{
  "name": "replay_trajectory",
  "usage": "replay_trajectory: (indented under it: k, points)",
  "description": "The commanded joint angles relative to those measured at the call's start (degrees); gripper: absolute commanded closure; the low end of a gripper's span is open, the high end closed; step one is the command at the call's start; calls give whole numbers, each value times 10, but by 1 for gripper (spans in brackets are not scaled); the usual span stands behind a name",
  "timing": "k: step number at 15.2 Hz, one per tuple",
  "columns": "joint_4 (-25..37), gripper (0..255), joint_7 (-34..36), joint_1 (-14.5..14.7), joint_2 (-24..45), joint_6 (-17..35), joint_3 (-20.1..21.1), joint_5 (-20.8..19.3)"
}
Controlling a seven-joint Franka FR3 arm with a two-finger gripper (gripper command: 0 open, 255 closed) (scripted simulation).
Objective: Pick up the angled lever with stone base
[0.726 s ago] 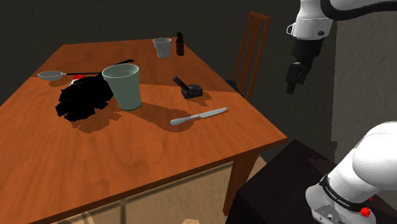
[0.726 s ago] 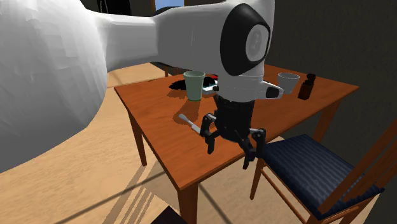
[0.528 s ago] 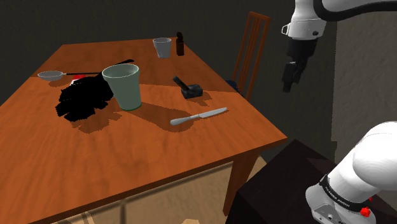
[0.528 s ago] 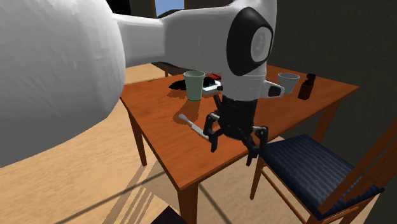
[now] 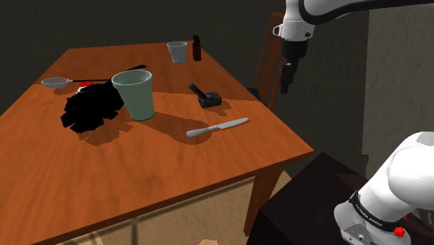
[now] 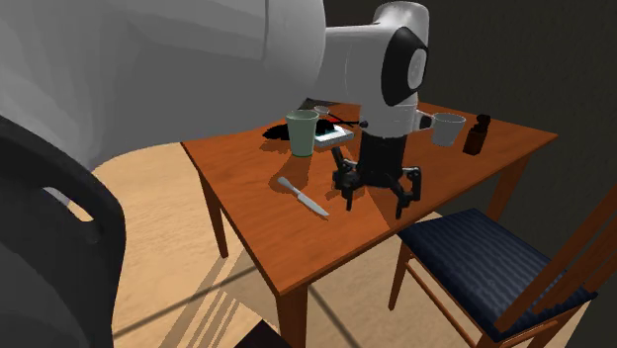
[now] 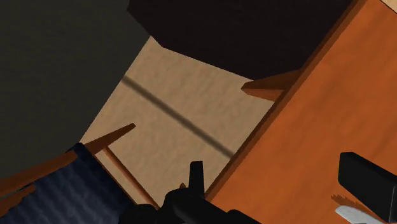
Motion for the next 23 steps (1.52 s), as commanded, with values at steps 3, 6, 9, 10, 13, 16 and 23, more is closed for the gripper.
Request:
replay_trajectory:
  k: [3,6,9,10,13,16,23]
  points:
    - [63,0,-52,17,78,27,5,-3]
    - [116,0,-89,28,135,40,12,-5]
    - [172,0,-124,40,191,48,21,-8]
    - [192,0,-135,43,210,50,24,-10]
    - [254,0,-167,55,264,51,35,-14]
    - [320,0,-198,68,319,48,48,-21]
    - [495,0,-265,106,449,20,79,-46]
